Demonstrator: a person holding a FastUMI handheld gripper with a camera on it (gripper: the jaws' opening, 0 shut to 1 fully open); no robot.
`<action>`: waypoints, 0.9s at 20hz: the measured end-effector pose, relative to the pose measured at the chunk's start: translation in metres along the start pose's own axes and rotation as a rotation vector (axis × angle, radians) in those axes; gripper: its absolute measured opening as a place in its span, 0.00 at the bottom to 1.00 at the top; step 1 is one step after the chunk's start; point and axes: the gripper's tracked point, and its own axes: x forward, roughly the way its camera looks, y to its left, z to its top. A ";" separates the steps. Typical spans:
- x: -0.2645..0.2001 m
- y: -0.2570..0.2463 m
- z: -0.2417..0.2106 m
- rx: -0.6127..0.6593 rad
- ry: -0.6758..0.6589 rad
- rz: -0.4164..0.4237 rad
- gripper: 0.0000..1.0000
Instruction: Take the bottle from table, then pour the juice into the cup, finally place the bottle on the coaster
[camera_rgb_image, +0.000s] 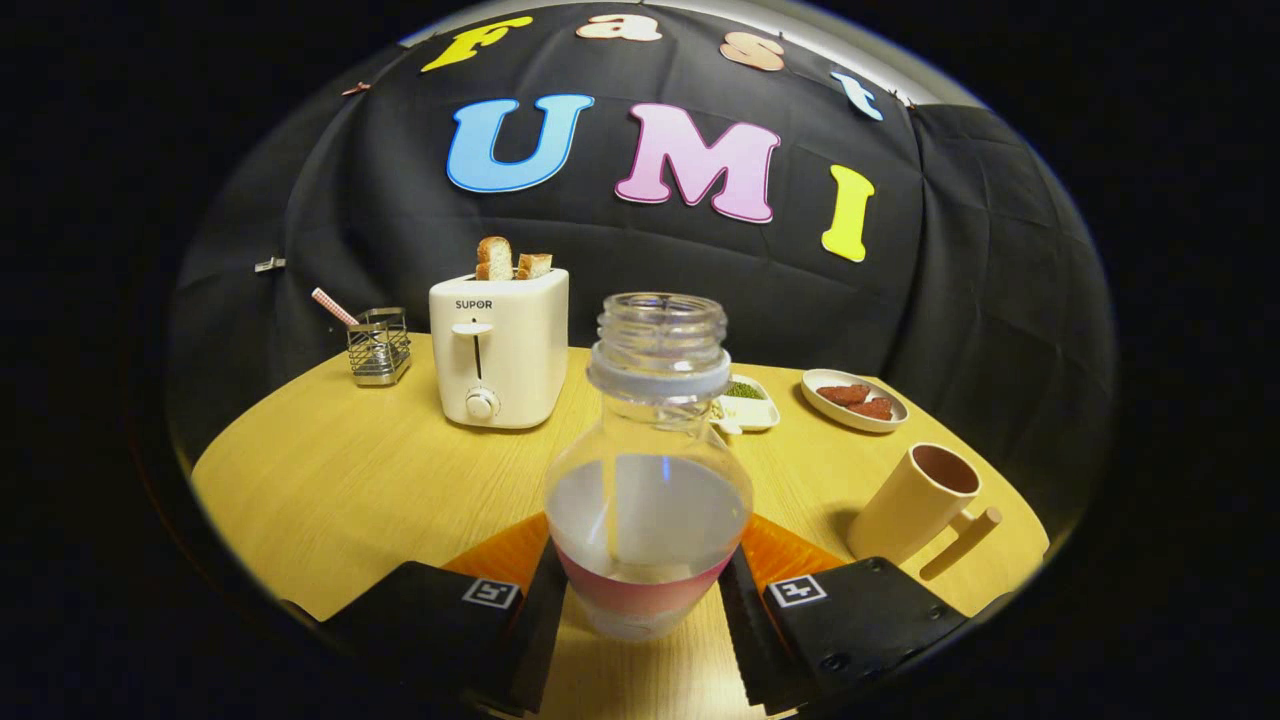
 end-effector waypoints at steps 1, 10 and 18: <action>-0.003 0.000 0.001 0.009 -0.001 0.011 0.74; -0.012 -0.019 0.027 0.189 0.026 0.074 0.70; -0.008 -0.051 0.054 0.522 0.053 0.108 0.70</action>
